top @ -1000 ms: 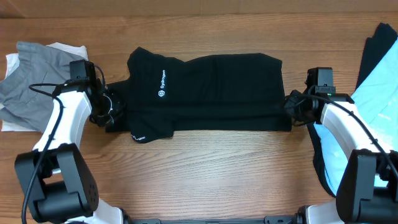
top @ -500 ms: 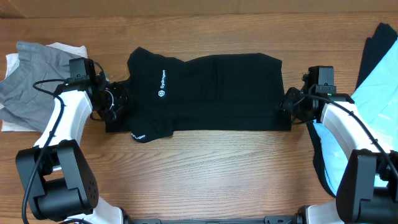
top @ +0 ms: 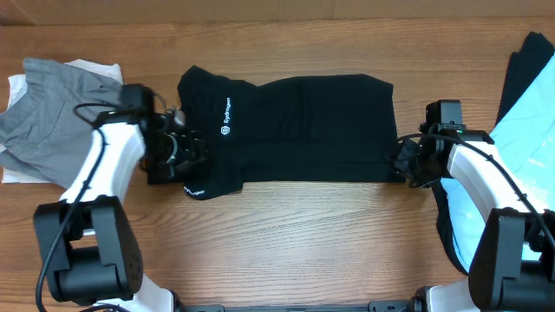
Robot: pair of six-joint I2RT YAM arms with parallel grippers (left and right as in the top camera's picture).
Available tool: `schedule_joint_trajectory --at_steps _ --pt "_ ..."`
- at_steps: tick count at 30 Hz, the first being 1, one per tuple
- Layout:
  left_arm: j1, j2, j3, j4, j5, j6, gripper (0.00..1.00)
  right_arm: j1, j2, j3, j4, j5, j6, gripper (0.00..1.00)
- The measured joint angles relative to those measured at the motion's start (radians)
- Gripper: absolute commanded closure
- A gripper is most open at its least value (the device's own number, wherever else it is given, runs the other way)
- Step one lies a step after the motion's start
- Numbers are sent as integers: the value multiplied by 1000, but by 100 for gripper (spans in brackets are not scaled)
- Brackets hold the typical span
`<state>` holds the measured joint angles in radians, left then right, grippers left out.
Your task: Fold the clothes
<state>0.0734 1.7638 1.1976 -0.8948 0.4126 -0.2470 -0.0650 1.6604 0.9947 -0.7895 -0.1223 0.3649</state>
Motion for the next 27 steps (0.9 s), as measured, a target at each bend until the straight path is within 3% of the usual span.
schedule_joint_trajectory --at_steps 10,18,27 --pt "-129 -124 2 1 -183 -34 34 0 2 -25 49 7 -18 82" --pt "-270 -150 12 5 -220 -34 33 0 69 -27 100 7 -22 83" --pt "-354 -26 13 4 -249 -34 33 -1 95 -25 109 7 -22 83"
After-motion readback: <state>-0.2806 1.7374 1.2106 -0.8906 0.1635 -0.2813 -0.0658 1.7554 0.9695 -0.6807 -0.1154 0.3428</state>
